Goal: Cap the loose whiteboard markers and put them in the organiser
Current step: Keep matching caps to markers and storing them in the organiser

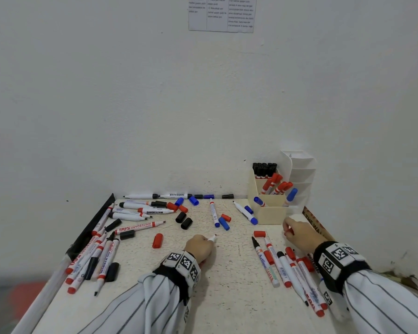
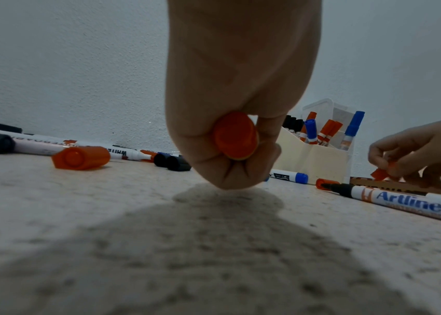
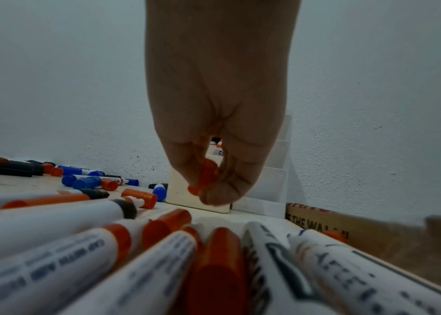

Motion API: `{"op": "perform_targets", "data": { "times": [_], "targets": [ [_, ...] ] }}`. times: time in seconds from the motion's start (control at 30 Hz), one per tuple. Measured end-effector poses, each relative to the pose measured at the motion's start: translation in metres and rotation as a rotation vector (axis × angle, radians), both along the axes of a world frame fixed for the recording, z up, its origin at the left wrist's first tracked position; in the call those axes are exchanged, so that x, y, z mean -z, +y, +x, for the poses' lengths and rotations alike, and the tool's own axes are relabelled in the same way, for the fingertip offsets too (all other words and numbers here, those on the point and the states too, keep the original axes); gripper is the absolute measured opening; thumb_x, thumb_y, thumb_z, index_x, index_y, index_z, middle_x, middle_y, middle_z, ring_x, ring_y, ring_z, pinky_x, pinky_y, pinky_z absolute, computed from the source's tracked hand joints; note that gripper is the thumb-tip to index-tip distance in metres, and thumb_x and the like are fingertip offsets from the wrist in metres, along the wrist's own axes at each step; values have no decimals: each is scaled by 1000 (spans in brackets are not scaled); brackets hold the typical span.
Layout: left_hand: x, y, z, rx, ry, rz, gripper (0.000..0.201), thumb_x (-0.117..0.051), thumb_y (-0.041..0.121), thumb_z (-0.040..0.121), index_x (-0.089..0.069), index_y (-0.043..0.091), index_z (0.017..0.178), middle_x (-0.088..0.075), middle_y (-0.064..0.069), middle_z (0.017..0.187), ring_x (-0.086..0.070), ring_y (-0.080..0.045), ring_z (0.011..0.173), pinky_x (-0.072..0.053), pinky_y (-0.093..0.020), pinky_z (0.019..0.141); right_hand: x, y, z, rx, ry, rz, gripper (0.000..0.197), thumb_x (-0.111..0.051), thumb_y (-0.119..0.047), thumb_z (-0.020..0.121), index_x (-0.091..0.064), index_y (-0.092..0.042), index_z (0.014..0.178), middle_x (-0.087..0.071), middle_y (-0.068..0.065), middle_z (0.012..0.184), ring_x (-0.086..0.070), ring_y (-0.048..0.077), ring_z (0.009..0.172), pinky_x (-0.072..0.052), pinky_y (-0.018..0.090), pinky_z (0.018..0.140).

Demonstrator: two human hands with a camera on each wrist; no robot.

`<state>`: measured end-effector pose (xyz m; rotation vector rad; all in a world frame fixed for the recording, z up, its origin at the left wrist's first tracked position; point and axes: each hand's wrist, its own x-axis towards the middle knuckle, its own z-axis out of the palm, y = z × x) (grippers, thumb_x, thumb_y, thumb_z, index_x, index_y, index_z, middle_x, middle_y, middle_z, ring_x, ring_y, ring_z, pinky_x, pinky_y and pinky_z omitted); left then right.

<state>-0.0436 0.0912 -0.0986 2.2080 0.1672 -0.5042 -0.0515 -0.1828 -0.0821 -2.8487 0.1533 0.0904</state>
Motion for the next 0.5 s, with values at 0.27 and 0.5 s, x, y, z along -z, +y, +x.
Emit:
{"op": "perform_targets", "data": {
  "times": [0.27,0.5],
  "targets": [
    [-3,16,-3,-38,45,-10,18,-42,17,94,-57,8,92,-50,-3,64,-46,-14,49,-35,-22,42,3,10,10,-21,219,-20,29,-44,-7,93,-63,-20,112,-57,-1,120,-56,9,93,-47,16,83],
    [2,37,4,-121,-9,-54,35,-42,27,96,-58,2,114,-63,-17,111,-60,-32,105,-49,-38,87,-18,30,21,-66,217,-120,26,-52,-14,90,-60,-24,113,-53,0,125,-51,14,111,-41,24,97]
  ]
}}
